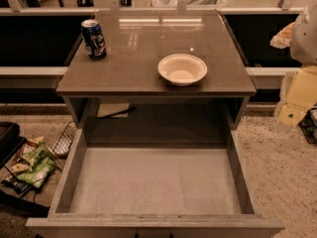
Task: Place pepsi can into top drawer
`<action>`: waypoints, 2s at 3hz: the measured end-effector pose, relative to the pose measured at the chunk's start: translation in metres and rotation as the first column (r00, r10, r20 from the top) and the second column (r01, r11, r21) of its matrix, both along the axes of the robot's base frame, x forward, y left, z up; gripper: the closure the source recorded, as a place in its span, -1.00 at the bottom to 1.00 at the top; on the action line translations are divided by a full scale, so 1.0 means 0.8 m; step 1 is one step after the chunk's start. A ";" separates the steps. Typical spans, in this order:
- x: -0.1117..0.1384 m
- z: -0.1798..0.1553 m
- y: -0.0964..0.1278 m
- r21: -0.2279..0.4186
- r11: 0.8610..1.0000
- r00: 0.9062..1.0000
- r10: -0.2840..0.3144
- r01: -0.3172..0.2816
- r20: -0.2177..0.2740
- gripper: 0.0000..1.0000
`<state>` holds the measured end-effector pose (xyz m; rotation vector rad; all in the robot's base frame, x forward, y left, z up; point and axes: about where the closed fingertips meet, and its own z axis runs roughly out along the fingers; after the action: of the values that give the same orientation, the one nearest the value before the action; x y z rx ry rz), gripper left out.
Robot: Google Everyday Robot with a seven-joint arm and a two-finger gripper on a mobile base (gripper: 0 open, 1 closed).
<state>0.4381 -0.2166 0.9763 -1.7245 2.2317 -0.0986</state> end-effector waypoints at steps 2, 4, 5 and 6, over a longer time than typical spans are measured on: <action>0.072 -0.007 0.024 0.176 0.984 0.998 -0.013 0.002 0.062 -1.00; 0.208 -0.014 0.073 0.546 0.836 0.975 -0.078 -0.049 0.207 -1.00; 0.240 0.002 0.113 0.697 0.699 0.942 -0.105 -0.158 0.319 -1.00; 0.252 0.028 0.137 0.719 0.663 0.917 -0.122 -0.209 0.379 -1.00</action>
Offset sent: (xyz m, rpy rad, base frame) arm 0.1142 0.0378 -0.0085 0.3508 -0.1185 0.0016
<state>0.6395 -0.1067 0.9989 -1.1458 1.5683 0.4062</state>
